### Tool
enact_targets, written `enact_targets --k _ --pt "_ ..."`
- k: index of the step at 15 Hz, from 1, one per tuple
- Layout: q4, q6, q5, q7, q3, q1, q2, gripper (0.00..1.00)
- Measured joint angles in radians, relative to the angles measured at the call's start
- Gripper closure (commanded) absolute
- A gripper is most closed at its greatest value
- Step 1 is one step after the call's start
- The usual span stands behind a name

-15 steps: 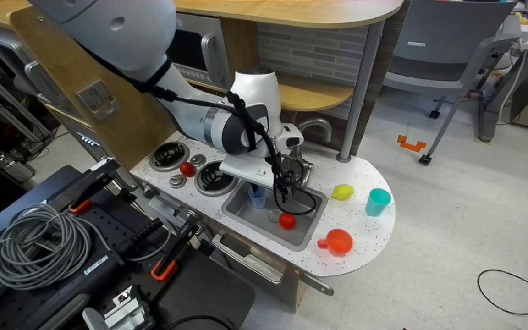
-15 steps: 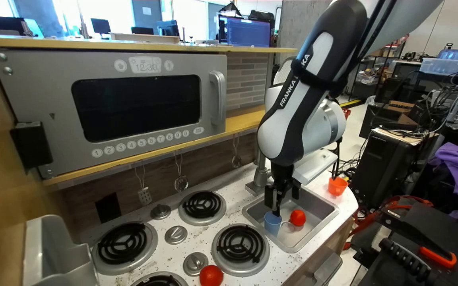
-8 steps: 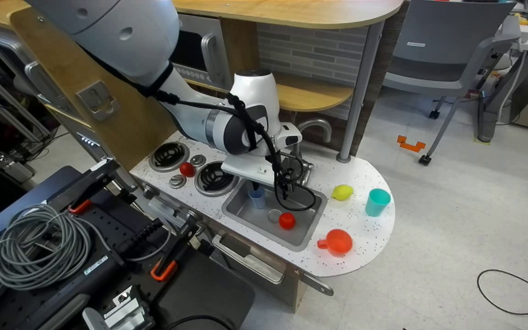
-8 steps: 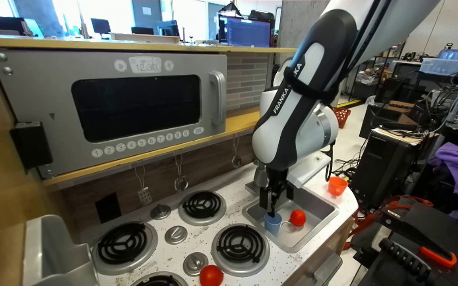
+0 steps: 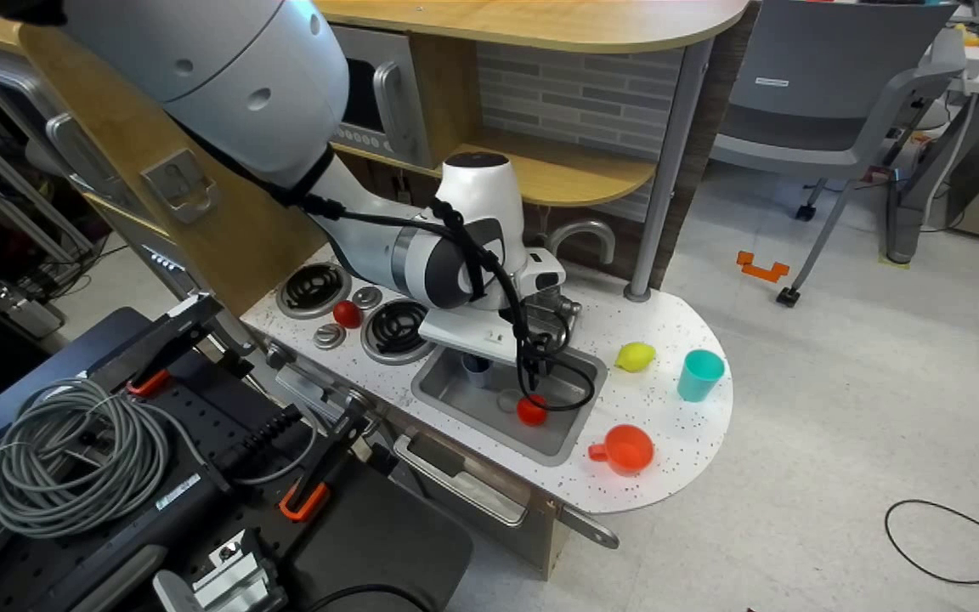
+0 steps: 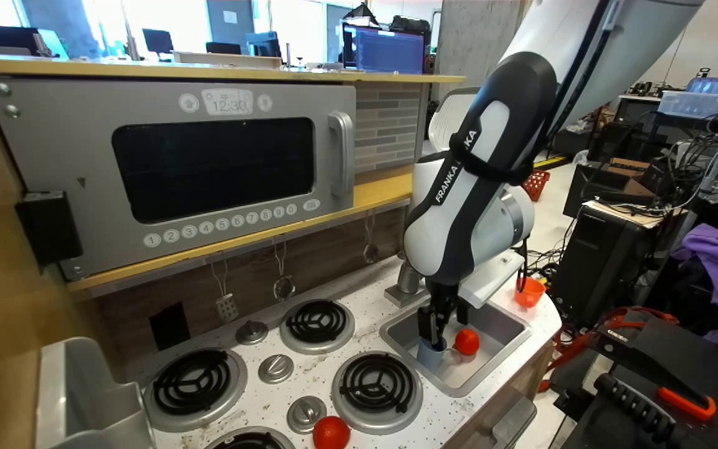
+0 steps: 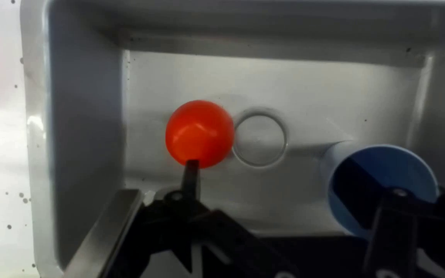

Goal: Take the cup out of the sink and put it in the orange cup

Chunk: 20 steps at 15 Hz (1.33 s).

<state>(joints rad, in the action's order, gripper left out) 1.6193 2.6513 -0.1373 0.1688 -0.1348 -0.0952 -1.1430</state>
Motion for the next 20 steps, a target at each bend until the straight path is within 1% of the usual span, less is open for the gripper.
enact_targets --k 1,3,6,8,10,12,14,17,20 --pt "-0.006 0.000 -0.001 0.000 -0.002 0.001 -0.005 0.51" --pt "-0.017 0.000 -0.002 0.000 -0.004 0.006 -0.014 0.64" --pt "-0.028 0.000 -0.003 -0.001 -0.005 0.021 -0.016 0.88" --pt "-0.029 0.000 -0.003 -0.002 -0.005 0.033 -0.017 1.00" --pt "-0.029 0.000 -0.003 -0.003 -0.004 0.044 -0.017 1.00" --pt "-0.032 -0.004 -0.003 -0.005 -0.005 0.053 -0.016 0.98" --pt "-0.032 -0.006 -0.002 -0.007 -0.004 0.052 -0.014 0.98" --pt "-0.018 -0.006 0.001 -0.017 -0.003 0.043 -0.001 0.98" --pt "0.045 -0.001 0.003 -0.015 0.006 0.013 0.053 0.98"
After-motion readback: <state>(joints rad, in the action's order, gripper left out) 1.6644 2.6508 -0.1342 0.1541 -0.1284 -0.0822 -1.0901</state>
